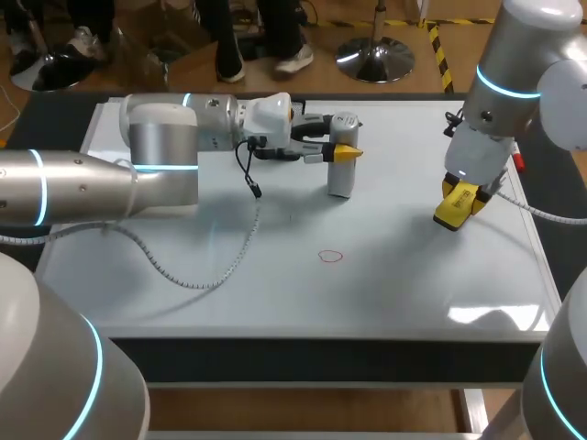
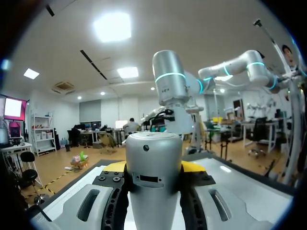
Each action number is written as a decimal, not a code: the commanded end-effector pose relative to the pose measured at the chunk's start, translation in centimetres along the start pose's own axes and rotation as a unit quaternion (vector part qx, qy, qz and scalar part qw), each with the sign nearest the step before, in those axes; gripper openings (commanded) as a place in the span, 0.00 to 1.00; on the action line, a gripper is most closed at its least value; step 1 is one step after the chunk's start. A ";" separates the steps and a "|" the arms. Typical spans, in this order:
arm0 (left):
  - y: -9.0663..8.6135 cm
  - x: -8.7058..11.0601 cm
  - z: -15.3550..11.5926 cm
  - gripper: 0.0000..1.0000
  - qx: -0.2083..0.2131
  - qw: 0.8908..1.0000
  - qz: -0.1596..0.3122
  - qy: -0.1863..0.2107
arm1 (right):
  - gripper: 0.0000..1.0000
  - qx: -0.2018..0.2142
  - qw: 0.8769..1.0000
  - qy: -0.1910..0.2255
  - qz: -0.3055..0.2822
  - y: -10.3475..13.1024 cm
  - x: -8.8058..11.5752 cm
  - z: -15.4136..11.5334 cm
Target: Pick up the inspection probe, press it on each red-marked spot on the whiteboard one by one, put down the probe, pick up the eraser, and wipe off all the red marks.
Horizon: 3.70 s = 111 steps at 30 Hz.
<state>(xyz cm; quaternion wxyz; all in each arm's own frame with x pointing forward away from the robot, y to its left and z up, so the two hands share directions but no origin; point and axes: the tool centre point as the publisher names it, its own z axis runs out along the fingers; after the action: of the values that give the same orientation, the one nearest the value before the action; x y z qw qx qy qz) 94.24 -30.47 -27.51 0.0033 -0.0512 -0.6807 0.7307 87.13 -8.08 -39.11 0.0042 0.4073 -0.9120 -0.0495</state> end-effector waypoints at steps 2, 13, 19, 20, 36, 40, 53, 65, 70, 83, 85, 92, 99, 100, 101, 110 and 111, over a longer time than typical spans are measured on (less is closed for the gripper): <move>-0.1 -0.1 0.1 0.00 -0.002 1.000 -0.001 0.000 | 0.00 0.001 1.000 0.002 -0.001 -0.1 0.0 -0.1; 0.0 0.0 0.2 0.00 -0.008 1.000 -0.002 0.000 | 0.00 0.001 1.000 0.002 -0.001 -0.1 0.0 -0.1; -0.7 -0.2 0.2 0.00 -0.011 0.999 -0.035 -0.013 | 0.00 0.001 1.000 0.002 -0.001 -0.1 0.0 -0.1; -1.0 -0.3 0.3 0.00 -0.015 0.999 -0.034 -0.013 | 0.00 0.001 1.000 0.002 -0.001 -0.1 0.0 -0.1; -7.3 -3.4 0.7 0.00 0.000 1.000 -0.025 0.005 | 0.00 0.001 1.000 0.002 -0.001 -0.1 0.0 -0.1; -8.6 -4.8 1.1 0.00 -0.001 1.000 -0.024 0.010 | 0.00 0.001 1.000 0.002 -0.001 -0.1 0.0 -0.1; -10.8 -10.7 1.9 0.00 -0.004 1.000 -0.016 0.007 | 0.00 0.001 1.000 0.002 -0.001 -0.1 0.0 -0.1; -10.6 -14.7 2.1 0.00 -0.004 1.000 -0.015 0.015 | 0.00 0.001 1.000 0.002 -0.001 -0.1 0.0 -0.1; -10.4 -15.7 1.8 0.00 -0.003 1.000 -0.021 0.020 | 0.00 0.001 1.000 0.002 -0.001 -0.1 0.0 -0.1; -10.2 -16.2 1.6 0.00 -0.001 0.999 -0.023 0.025 | 0.00 0.001 1.000 0.002 -0.001 -0.1 0.0 -0.1; -10.2 -16.2 1.6 0.00 -0.001 0.999 -0.023 0.025 | 0.00 0.001 1.000 0.002 -0.001 -0.1 0.0 -0.1; -10.2 -16.2 1.6 0.00 -0.001 0.999 -0.023 0.025 | 0.00 0.001 1.000 0.002 -0.001 -0.1 0.0 -0.1; -10.2 -16.2 1.6 0.00 -0.001 0.999 -0.023 0.025 | 0.00 0.001 1.000 0.002 -0.001 -0.1 0.0 -0.1; -10.2 -16.2 1.6 0.00 -0.001 0.999 -0.023 0.025 | 0.00 0.000 1.000 0.005 -0.009 0.0 -0.4 -0.1; -10.2 -16.2 1.6 0.00 -0.001 0.999 -0.023 0.025 | 0.00 0.000 1.000 0.006 -0.017 0.1 -0.9 -0.1; -10.2 -16.2 1.6 0.00 -0.001 0.999 -0.023 0.025 | 0.00 0.002 0.995 0.028 -0.100 2.9 -6.0 -0.1; -10.2 -16.2 1.6 0.00 -0.001 0.999 -0.023 0.025 | 0.00 0.001 0.993 0.026 -0.111 3.3 -6.6 -0.1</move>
<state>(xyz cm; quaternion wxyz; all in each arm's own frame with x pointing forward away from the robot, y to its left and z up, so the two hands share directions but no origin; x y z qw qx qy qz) 109.49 -32.55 -16.27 0.0354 -0.0534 -0.6819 0.7286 88.16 -2.88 -38.39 -0.0022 0.4994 -0.8648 -0.0517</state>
